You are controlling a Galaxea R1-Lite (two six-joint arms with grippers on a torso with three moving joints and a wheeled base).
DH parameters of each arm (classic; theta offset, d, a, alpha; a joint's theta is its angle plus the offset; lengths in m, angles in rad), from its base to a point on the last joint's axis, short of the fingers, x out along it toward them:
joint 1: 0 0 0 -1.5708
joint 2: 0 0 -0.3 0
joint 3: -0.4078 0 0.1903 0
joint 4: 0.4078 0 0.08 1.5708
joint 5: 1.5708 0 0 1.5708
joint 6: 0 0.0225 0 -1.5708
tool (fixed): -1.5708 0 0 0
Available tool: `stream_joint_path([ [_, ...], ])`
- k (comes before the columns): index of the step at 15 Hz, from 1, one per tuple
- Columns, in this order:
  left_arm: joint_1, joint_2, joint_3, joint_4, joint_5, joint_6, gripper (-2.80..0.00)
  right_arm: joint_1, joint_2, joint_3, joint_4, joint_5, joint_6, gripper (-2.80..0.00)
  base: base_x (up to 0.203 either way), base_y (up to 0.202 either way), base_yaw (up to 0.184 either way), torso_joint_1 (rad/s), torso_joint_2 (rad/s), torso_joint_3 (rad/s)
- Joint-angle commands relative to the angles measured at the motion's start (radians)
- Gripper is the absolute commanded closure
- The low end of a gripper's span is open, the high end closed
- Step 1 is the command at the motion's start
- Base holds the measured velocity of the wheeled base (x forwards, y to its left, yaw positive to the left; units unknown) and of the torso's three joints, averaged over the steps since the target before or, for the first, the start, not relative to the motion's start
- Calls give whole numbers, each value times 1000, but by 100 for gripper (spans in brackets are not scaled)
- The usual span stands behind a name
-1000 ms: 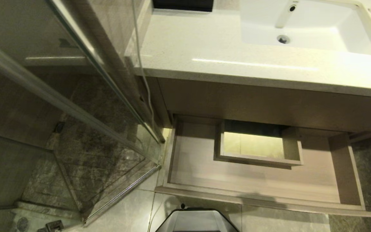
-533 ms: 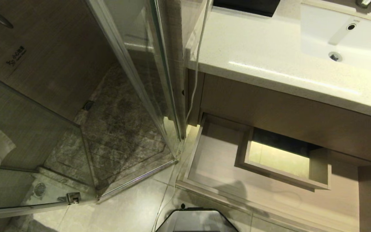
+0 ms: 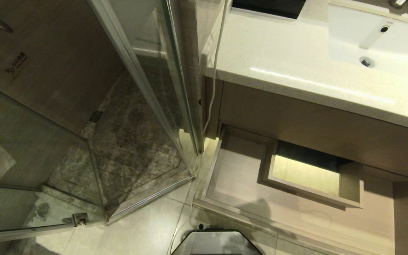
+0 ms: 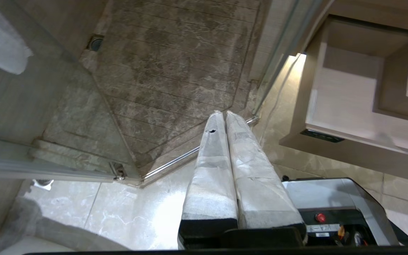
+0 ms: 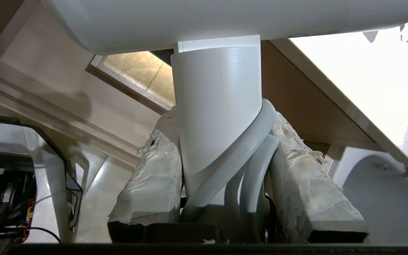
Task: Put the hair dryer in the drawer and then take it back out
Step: Place it on the countertop
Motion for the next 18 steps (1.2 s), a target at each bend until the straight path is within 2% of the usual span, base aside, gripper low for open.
stream_joint_path([
  [1, -1, 0, 2, 0, 0, 0, 0, 2, 15, -3, 0, 1, -12, 0, 0, 0, 0, 0, 0, 0],
  [6, -1, 0, 2, 0, 0, 0, 0, 2, 15, -5, 2, 12, -14, 0, 0, 0, 0, 43, 0, 60],
  [18, -1, 0, 1, 0, 0, 0, 0, 4, 35, -16, -19, 19, -50, 0, 0, 0, 0, 288, -67, 213],
])
